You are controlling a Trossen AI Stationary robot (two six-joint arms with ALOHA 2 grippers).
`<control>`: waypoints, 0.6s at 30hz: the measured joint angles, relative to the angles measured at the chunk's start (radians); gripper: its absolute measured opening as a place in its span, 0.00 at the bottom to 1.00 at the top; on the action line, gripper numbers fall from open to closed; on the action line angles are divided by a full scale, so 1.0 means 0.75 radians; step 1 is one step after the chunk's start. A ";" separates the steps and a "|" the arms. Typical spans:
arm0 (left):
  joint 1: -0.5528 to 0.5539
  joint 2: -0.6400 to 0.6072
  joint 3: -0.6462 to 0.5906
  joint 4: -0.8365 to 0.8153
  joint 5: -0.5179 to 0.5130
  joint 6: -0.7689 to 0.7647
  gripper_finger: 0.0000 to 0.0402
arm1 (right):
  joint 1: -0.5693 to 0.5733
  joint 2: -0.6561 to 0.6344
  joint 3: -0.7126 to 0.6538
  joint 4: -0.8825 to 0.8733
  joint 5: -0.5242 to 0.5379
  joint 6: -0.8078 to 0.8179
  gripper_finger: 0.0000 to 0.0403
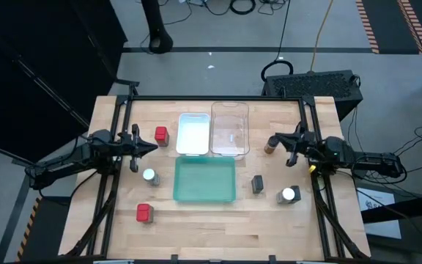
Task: Sort spices by type
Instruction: Put the top red spice can into the green bin
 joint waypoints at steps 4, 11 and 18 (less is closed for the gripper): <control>0.000 0.000 0.000 0.179 -0.001 -0.309 0.06 | 0.001 0.014 0.014 0.244 0.052 0.076 0.00; 0.000 0.000 0.000 0.887 -0.248 -0.731 0.06 | 0.000 0.186 0.220 0.246 0.310 0.235 0.00; -0.013 0.167 0.152 0.945 -0.233 -0.761 0.06 | -0.027 0.545 0.550 0.243 0.390 0.139 0.00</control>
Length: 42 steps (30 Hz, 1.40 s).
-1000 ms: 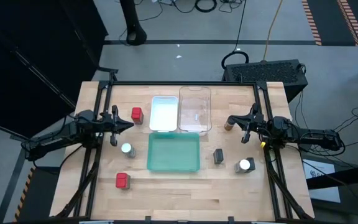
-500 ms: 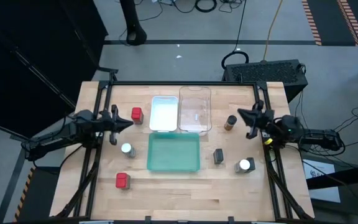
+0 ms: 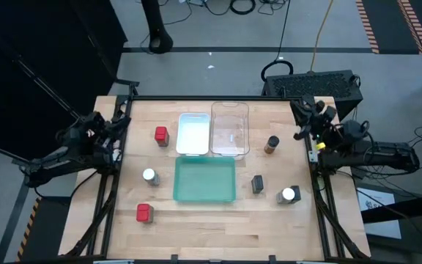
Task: Sort spices by type
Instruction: Put the top red spice can into the green bin
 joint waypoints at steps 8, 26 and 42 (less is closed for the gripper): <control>-0.001 0.589 0.385 -0.067 -0.022 0.092 0.06 | -0.089 0.388 0.493 -0.372 0.025 0.142 0.00; 0.112 1.038 0.831 -1.188 0.059 -0.560 0.06 | -0.261 0.937 1.347 -1.205 0.023 0.159 0.00; 0.113 1.041 0.831 -1.198 -0.058 -0.486 0.06 | -0.263 0.969 1.348 -1.200 0.020 0.034 0.00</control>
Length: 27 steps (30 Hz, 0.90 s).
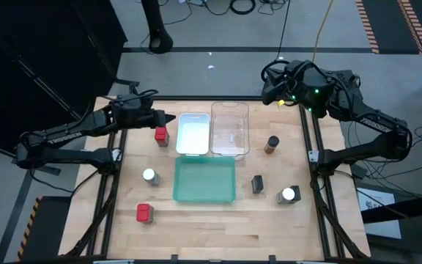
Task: Sort spices by type
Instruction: Put the top red spice can into the green bin
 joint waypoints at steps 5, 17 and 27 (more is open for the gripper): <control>0.005 -0.001 0.000 -0.088 -0.028 -0.009 0.06 | 0.000 0.004 0.000 -0.001 -0.003 0.000 0.00; -0.002 0.038 -0.001 -0.824 0.052 -0.430 0.06 | 0.000 0.004 0.000 0.019 -0.003 0.045 0.00; -0.055 0.280 0.454 -1.146 -0.101 -0.355 0.02 | 0.000 0.001 0.000 0.018 -0.004 0.031 0.00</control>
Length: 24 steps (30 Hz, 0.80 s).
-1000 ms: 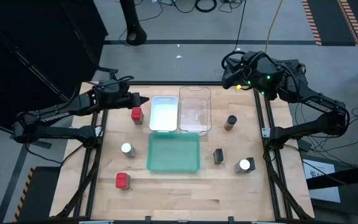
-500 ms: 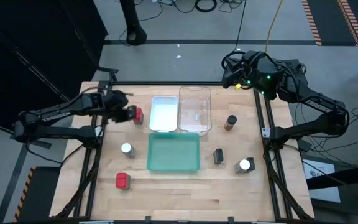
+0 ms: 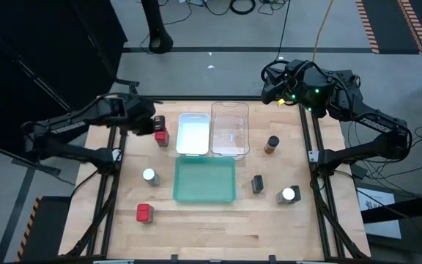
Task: Sort spices by type
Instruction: Put the top red spice can into the green bin
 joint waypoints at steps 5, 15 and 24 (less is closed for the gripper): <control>0.104 0.182 0.028 -0.131 0.006 0.141 0.02 | 0.000 0.000 0.000 0.000 0.000 -0.031 0.00; 0.178 0.438 0.028 -0.059 0.128 0.423 0.07 | 0.000 -0.001 0.000 -0.017 0.000 -0.047 0.00; 0.175 0.459 0.028 -0.046 0.060 0.445 0.41 | 0.000 -0.001 0.000 -0.067 -0.004 -0.047 0.00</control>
